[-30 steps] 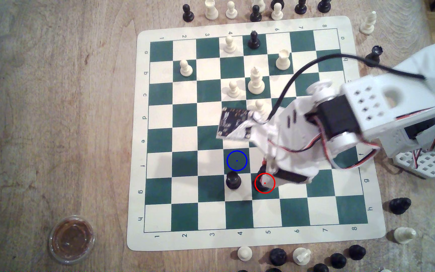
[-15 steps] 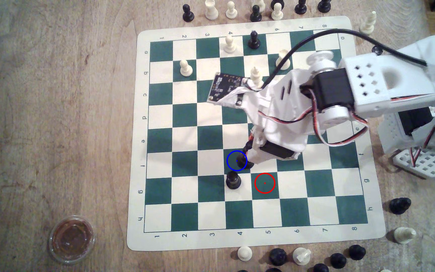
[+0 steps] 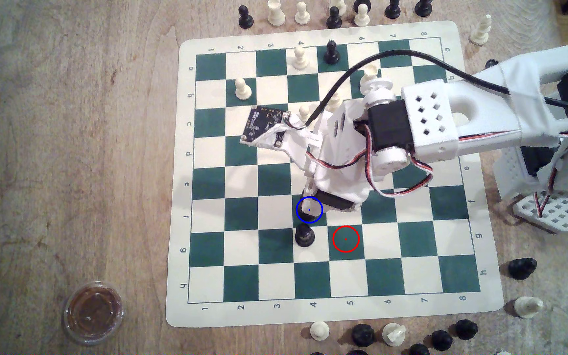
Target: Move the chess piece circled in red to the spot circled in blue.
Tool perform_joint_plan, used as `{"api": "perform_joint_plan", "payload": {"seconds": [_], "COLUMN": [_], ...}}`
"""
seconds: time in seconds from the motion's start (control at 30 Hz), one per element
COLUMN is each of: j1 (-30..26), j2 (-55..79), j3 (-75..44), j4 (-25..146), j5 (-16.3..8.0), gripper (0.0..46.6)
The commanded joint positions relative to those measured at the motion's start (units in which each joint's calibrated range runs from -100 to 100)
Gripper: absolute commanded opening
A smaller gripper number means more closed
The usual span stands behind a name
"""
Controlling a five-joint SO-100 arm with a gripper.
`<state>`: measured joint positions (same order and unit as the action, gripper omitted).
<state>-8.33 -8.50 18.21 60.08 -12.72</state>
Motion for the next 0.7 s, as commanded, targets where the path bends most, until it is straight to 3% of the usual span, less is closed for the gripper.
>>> {"api": "perform_joint_plan", "payload": {"seconds": [0.0,0.6,0.67], "j1": [1.25,1.57,1.49], "j2": [1.63,6.47,6.04], "j3": [-6.06,-5.43,-5.34], "j4": [-1.11,-3.4,-3.4], "j5": [0.78,0.98,0.98], "gripper": [0.3,0.5,2.6]}}
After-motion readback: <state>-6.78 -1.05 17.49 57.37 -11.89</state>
